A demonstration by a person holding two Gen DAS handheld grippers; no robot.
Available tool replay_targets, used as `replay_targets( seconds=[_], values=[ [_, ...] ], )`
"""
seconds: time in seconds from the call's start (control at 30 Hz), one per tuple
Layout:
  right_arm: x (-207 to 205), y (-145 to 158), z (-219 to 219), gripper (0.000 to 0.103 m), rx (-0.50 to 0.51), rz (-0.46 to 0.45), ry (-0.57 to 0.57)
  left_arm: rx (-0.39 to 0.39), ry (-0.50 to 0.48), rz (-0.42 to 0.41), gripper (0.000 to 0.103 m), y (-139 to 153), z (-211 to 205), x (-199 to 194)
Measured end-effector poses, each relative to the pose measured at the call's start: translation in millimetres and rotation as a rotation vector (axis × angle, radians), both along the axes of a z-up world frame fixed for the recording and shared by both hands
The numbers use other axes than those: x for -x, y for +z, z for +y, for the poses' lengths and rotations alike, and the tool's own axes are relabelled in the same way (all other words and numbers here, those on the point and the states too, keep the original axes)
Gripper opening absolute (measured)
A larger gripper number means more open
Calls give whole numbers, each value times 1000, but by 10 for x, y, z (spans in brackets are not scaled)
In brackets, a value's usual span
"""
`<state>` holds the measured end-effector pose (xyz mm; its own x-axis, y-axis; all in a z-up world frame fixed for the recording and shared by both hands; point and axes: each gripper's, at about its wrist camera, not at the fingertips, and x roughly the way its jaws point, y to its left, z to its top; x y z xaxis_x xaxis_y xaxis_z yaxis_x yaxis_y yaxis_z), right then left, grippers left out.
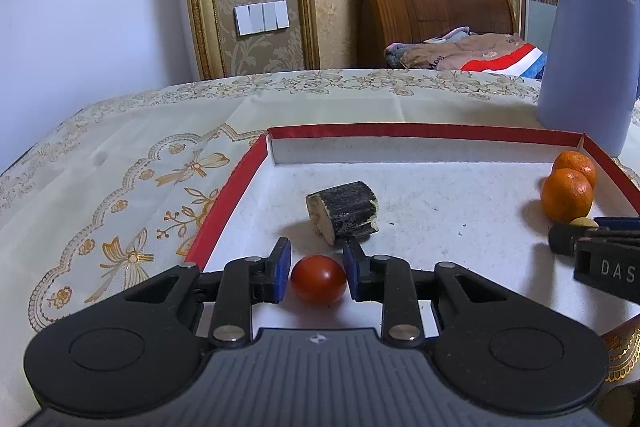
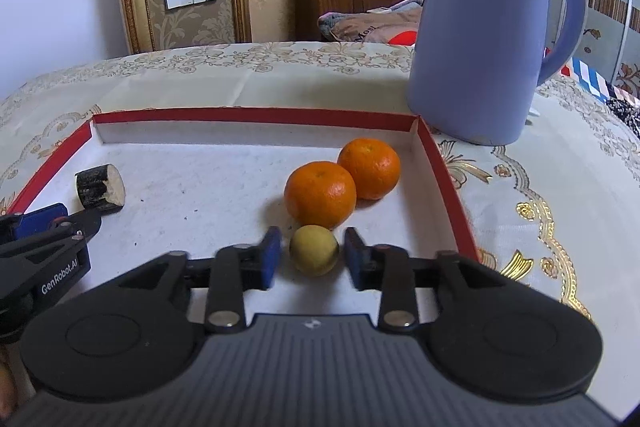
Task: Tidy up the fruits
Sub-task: 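Open both grippers to release the tomato and yellow-green fruit in the lid, then withdraw both grippers from the lid toward the remaining items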
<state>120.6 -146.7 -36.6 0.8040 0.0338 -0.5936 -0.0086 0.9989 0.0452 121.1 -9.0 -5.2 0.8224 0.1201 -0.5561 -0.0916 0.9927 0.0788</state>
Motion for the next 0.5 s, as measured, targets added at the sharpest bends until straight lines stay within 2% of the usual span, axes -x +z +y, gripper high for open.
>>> replay_targets(
  seconds=[0.03,0.07,0.1,0.13,0.3,0.4,0.5],
  values=[
    [5,4,1,40,0,2,1,3,7,0,38,1,7,1],
    [8,9,1,40,0,4,5,8,12,1,66,0,20,0],
    [12,11,4,41,-1,5,7,18,12,4,79,-3,34,-5],
    [19,12,5,45,0,4,6,26,8,3,84,-8,42,-6],
    [88,25,-3,60,7,-24,-6,-13,-8,-22,84,2,-29,40],
    [155,31,0,72,18,-51,-15,-8,1,-27,85,9,-19,48],
    [186,34,5,76,34,-67,-25,12,25,-30,85,16,32,51]
  ],
)
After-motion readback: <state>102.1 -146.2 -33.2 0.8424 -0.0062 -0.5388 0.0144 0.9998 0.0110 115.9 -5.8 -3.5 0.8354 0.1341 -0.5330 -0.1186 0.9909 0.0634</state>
